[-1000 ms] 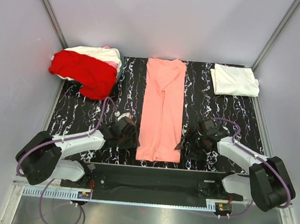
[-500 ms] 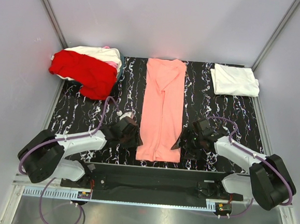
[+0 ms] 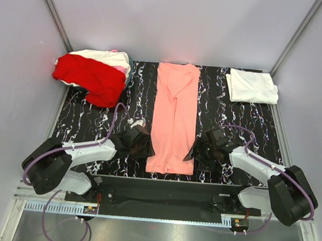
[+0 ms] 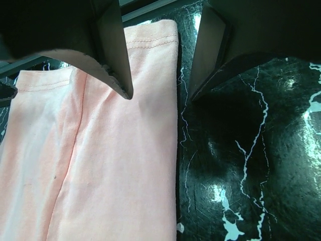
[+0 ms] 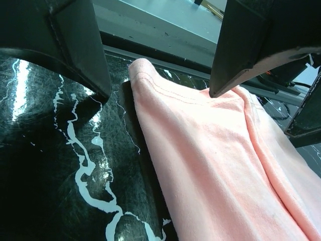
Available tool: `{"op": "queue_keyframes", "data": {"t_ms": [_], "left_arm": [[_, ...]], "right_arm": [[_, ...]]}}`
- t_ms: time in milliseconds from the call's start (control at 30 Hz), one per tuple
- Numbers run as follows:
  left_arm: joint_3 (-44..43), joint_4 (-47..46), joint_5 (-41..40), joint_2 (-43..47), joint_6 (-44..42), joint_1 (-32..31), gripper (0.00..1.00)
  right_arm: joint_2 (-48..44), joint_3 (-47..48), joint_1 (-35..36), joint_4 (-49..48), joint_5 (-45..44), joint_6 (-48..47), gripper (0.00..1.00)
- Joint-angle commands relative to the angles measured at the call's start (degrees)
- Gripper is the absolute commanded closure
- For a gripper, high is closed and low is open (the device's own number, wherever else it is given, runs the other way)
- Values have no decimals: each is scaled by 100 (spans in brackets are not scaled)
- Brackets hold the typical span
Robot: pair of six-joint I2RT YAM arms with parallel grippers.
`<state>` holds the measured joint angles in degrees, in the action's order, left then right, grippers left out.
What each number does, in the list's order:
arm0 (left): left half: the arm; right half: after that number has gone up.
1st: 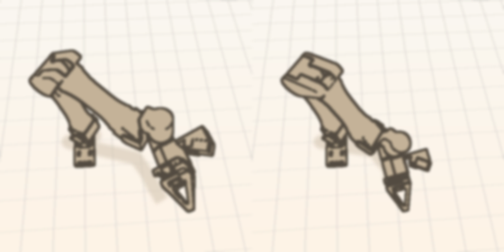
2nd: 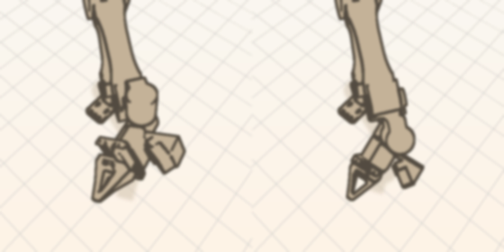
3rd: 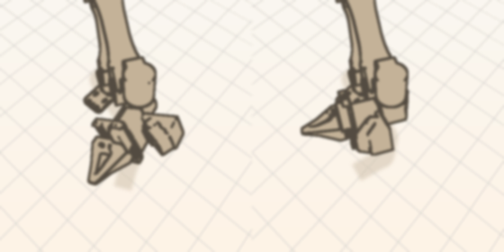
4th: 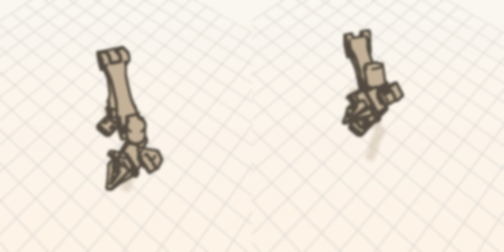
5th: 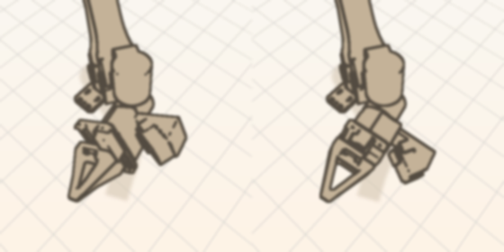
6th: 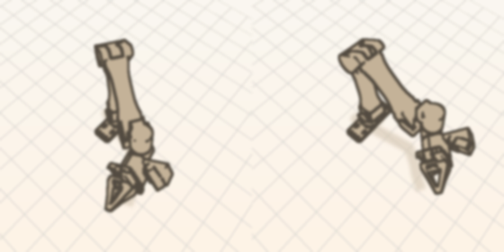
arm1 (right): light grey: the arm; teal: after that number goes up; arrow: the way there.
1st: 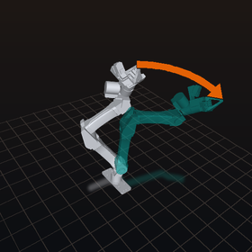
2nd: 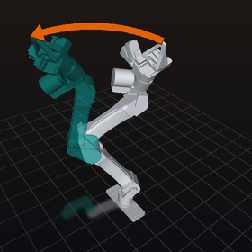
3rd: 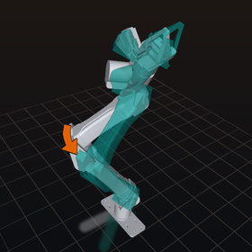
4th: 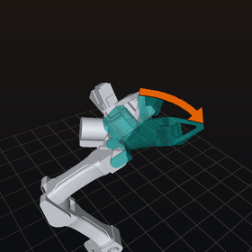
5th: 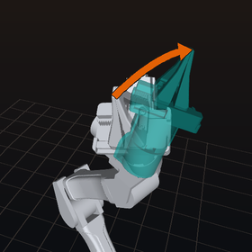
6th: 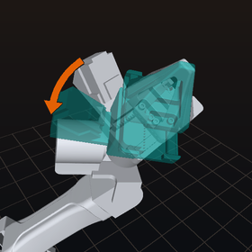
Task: Fold and stack the t-shirts
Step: Fold the tshirt
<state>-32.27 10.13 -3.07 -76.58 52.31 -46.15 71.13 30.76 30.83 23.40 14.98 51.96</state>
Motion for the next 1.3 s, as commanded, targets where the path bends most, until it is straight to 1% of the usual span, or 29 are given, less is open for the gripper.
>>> {"op": "queue_keyframes", "data": {"t_ms": [0, 100, 133, 233, 267, 333, 533, 700, 833, 933, 1000, 1067, 1133, 1167, 1200, 1233, 1267], "left_arm": [[-16, 226, 52, -200, -99, -69, 46], [19, 340, 114, -121, 23, -157, 51], [63, 454, 105, -25, 77, -244, 52], [142, 673, -35, 282, 384, -499, 52], [186, 753, -79, 336, 498, -535, 52], [186, 937, -88, 441, 569, -640, 51], [-25, 1597, -194, 442, 859, -860, 51], [-16, 1624, -203, 354, 956, -983, 51], [-7, 1475, -150, 293, 974, -1045, 50], [-33, 1422, -150, 196, 974, -1071, 50], [-60, 1387, -194, 143, 982, -1089, 51], [-95, 1378, -220, 99, 974, -1106, 53], [-113, 1360, -255, 64, 974, -1124, 58], [-113, 1334, -282, 73, 974, -1124, 60], [-113, 1316, -299, 64, 974, -1124, 61], [-121, 1307, -317, 64, 956, -1124, 68], [-121, 1290, -378, 46, 930, -1133, 72]], "right_arm": [[111, 184, 81, 103, -303, -37, 15], [181, 307, 116, 270, -224, -90, 18], [199, 351, 134, 314, -180, -107, 19], [278, 369, 178, 402, -75, -134, 21], [278, 369, 195, 429, -57, -125, 23], [304, 395, 213, 455, -39, -116, 25], [428, 483, 336, 596, -13, -143, 28], [436, 492, 380, 596, -57, -116, 34], [445, 492, 397, 604, -74, -116, 41], [454, 492, 406, 596, -74, -116, 43], [472, 501, 398, 587, -74, -134, 46], [489, 510, 406, 596, -74, -134, 53], [463, 501, 415, 587, -74, -143, 57], [472, 501, 415, 587, -74, -151, 60], [454, 492, 415, 587, -74, -160, 67], [445, 492, 406, 587, -74, -169, 70], [445, 492, 424, 587, -74, -160, 74]]}}
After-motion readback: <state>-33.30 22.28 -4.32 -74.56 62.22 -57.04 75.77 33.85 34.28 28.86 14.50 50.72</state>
